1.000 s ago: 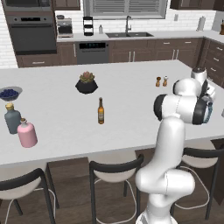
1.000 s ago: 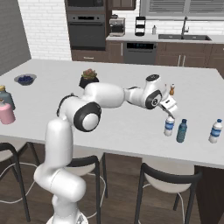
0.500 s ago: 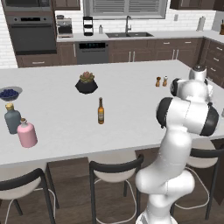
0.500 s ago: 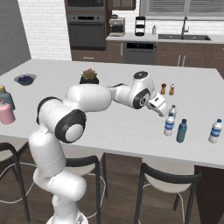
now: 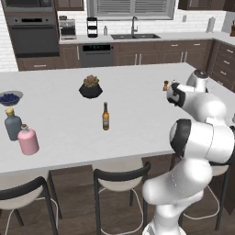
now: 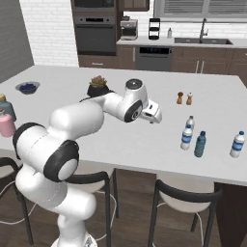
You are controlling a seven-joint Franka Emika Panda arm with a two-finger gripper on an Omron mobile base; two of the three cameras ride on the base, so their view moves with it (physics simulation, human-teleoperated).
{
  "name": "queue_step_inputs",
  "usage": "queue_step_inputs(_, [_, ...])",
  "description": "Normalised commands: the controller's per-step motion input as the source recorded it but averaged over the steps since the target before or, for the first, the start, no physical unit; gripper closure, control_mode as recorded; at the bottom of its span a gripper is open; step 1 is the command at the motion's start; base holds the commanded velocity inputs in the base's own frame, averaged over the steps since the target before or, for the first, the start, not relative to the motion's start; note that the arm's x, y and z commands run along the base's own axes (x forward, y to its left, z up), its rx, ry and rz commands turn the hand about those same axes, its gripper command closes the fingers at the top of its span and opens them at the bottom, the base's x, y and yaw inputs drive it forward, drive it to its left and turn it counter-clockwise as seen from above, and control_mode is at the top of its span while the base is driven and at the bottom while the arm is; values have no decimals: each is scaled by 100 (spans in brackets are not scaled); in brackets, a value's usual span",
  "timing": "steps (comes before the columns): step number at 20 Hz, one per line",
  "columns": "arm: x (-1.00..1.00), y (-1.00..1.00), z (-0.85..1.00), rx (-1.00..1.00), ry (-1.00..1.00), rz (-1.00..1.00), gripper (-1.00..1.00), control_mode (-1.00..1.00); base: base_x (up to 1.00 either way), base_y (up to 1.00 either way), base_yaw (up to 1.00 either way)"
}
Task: Move the plastic bottles in the middle to the plastics group, and the glass bottles in the middle to the glass group.
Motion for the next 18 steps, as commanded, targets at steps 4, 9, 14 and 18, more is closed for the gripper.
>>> queue_step_inputs(4, [-13, 97, -12, 0, 0, 66, -100, -100, 0, 0, 0])
queue_step_inputs(9, [-14, 95, -12, -3, 0, 68, -100, -100, 0, 0, 0])
queue_step_inputs(14, [-1, 100, 2, -13, 9, 65, -100, -100, 0, 0, 0])
queue_step_inputs(18, [1, 100, 9, -12, 8, 38, -100, -100, 0, 0, 0])
